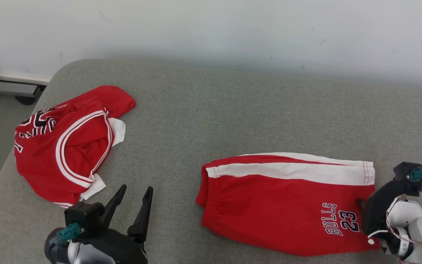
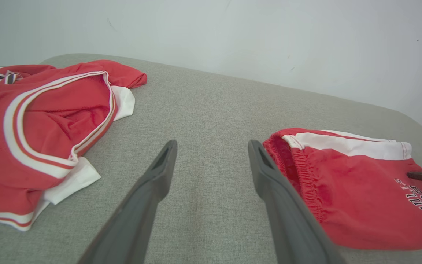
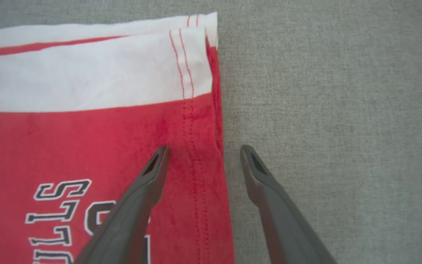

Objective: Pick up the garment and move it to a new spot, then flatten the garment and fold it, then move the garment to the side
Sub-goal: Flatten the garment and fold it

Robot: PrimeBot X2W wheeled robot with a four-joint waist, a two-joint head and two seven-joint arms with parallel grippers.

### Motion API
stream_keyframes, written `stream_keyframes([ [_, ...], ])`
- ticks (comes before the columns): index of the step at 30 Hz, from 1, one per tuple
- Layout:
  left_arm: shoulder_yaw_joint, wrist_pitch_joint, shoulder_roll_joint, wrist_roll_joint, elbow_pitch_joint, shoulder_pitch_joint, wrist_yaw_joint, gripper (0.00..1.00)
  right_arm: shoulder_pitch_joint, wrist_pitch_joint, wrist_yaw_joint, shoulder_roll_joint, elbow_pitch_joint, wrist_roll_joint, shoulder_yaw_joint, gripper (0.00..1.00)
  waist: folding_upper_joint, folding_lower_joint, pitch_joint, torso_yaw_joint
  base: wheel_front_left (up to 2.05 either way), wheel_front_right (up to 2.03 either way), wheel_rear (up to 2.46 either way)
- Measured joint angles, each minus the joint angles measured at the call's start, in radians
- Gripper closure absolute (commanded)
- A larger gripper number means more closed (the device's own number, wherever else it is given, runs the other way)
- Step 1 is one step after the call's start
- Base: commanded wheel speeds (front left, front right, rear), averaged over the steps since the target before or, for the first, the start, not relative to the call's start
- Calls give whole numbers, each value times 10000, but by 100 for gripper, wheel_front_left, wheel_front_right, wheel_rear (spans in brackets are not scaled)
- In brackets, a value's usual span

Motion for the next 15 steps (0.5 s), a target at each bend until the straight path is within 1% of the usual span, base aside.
stream_keyframes([
  [2,0,19,-8,48,-31,-12,0,0,-125,52,0,23,73,90,-33,0,-1,0,57,54,0,0,0],
  [3,2,25,-6,54,-38,-22,0,0,-187,59,0,50,127,90,-50,4,-1,0,84,78,0,0,0],
  [4,-2,27,-8,54,-40,-43,0,0,-236,59,-2,71,161,90,-73,15,0,0,109,102,0,0,0],
  [6,35,27,-12,54,-42,-144,0,0,-291,61,-29,111,215,90,-67,45,-1,0,152,145,0,0,0],
  [7,61,27,-10,54,-44,-164,0,0,-309,61,-29,138,236,90,-67,53,0,0,165,158,0,0,0],
  [8,63,29,-10,54,-42,-162,0,0,-340,61,-29,157,259,90,-67,71,-1,0,174,167,0,0,0],
  [9,59,29,-13,54,-44,-162,0,0,-386,63,-29,165,291,90,-71,93,0,0,181,174,0,0,0],
  [10,58,38,-15,54,-44,-162,0,0,-439,69,-29,165,339,94,-71,100,0,0,188,180,0,0,0],
  [15,58,81,-19,54,-46,-162,0,0,-451,61,-29,176,414,203,-209,100,-1,0,210,192,0,0,0],
])
